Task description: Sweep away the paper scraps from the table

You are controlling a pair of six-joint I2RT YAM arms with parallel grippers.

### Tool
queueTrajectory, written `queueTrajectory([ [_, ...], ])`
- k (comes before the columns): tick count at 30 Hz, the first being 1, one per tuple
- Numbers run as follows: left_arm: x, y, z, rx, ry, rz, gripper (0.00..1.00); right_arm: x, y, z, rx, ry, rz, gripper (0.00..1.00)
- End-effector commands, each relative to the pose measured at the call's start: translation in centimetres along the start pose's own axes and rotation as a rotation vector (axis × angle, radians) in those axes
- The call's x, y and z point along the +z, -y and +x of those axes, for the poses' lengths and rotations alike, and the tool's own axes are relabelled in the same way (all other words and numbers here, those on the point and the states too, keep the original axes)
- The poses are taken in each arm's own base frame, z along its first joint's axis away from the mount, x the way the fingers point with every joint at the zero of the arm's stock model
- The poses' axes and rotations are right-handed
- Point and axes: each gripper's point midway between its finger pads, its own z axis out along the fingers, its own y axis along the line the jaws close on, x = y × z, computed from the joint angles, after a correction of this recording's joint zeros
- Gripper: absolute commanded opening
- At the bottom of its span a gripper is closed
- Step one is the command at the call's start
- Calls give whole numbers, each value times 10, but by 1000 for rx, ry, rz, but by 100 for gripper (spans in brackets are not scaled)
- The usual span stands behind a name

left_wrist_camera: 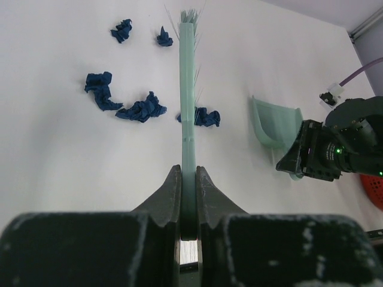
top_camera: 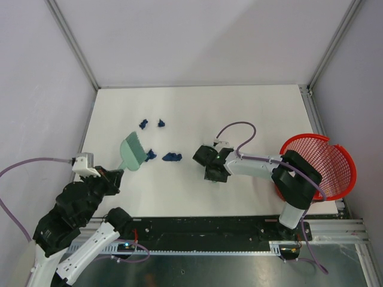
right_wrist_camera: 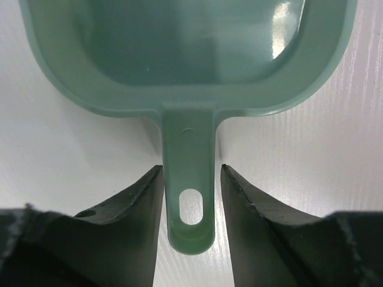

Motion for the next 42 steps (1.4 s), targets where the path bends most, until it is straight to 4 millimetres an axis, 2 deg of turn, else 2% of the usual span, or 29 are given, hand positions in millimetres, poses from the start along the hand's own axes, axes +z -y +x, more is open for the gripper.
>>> queueTrajectory([
  [1, 4, 3, -13, -31, 51, -8, 0, 4, 1, -10, 41, 63, 10, 46],
  [14, 7, 2, -12, -30, 52, -17, 0, -9, 6, -12, 46, 106, 29, 33],
  [22, 12, 6, -10, -6, 25, -18, 0, -42, 10, -14, -4, 108, -22, 17],
  [25, 16, 18, -11, 10, -2, 18, 0, -60, -2, -10, -128, 94, -122, 12],
  [30, 28, 53, -24, 14, -21, 129, 0, -95, -17, -1, -289, 89, -279, 2],
  [34, 38, 79, -28, 3, -47, 210, 0, -123, -27, 4, -380, 100, -405, 0],
  [37, 45, 93, -26, -9, -68, 257, 0, -131, -28, 7, -434, 99, -444, 0],
  [42, 54, 92, -20, 11, -87, 237, 0, -130, -22, 17, -502, 61, -441, 0],
])
